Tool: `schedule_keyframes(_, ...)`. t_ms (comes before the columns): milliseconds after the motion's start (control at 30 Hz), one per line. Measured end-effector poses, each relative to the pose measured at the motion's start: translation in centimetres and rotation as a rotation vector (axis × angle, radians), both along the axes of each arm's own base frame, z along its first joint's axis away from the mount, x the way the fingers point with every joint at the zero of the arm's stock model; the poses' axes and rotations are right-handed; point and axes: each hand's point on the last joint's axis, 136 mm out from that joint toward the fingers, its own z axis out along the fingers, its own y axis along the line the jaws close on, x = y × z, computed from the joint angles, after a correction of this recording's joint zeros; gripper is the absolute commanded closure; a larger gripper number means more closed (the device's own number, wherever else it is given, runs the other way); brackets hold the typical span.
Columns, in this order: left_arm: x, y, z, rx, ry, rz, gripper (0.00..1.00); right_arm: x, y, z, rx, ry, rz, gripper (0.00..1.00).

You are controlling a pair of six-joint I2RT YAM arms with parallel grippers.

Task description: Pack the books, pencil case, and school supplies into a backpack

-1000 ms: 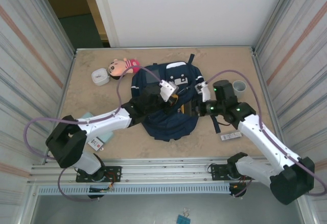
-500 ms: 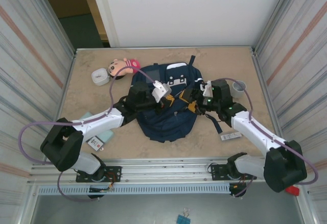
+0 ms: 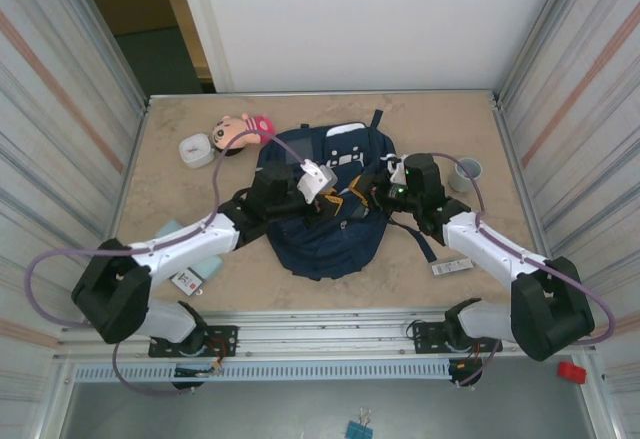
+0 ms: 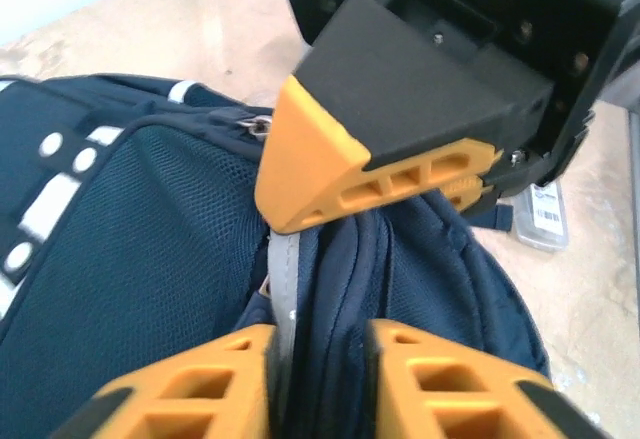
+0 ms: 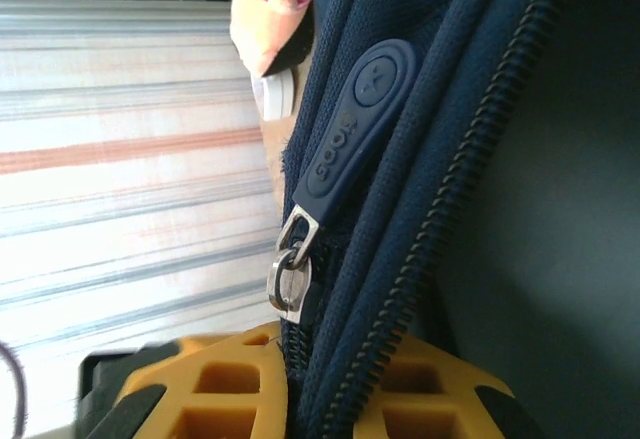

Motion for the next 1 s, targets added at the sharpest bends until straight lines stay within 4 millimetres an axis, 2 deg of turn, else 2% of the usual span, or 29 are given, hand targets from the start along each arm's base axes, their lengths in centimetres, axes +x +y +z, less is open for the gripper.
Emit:
schedule_keyframes(133, -2.6, 0.3, 3.7, -0.017, 0.053, 0.131, 0.62, 0.0, 0.2, -0.1, -0.008, -0.003, -0.007, 0.99)
schedule_keyframes(233, -4.4, 1.3, 4.6, -0.058, 0.157, 0.242, 0.62, -0.1, 0.3, -0.1, -0.014, -0.006, -0.011, 0.99)
schedule_keyframes(300, -5.5, 1.8, 3.6, -0.057, 0.242, 0.331, 0.60, -0.3, 0.3, -0.1, -0.023, -0.006, -0.011, 0.99)
schedule_keyframes(433, -7.9, 1.4, -0.2, 0.009, 0.379, 0.444, 0.56, -0.5, 0.4, -0.1, -0.037, -0.014, -0.013, 0.99)
schedule_keyframes(500, -8.3, 1.2, -2.2, 0.045, 0.433, 0.492, 0.55, -0.6, 0.4, 0.0, -0.038, -0.016, -0.010, 0.99)
schedule_keyframes(600, -7.9, 1.2, -4.6, 0.076, 0.483, 0.569, 0.54, -0.7, 0.4, 0.0, -0.041, -0.014, -0.010, 0.99)
schedule_keyframes(700, -7.5, 1.0, -5.7, 0.080, 0.505, 0.616, 0.53, -0.8, 0.5, 0.0, -0.042, -0.013, -0.009, 0.99)
schedule_keyframes(867, -6.7, 0.3, -5.3, 0.030, 0.510, 0.646, 0.53, -0.8, 0.6, 0.1, -0.044, -0.018, -0.005, 0.99)
schedule_keyframes(933, -6.4, 0.1, -5.4, 0.019, 0.515, 0.656, 0.56, -0.8, 0.6, 0.1, -0.044, -0.020, -0.005, 0.99)
schedule_keyframes(1000, -6.1, 0.0, -5.8, 0.012, 0.525, 0.671, 0.63, -0.8, 0.6, 0.1, -0.045, -0.022, -0.003, 0.99)
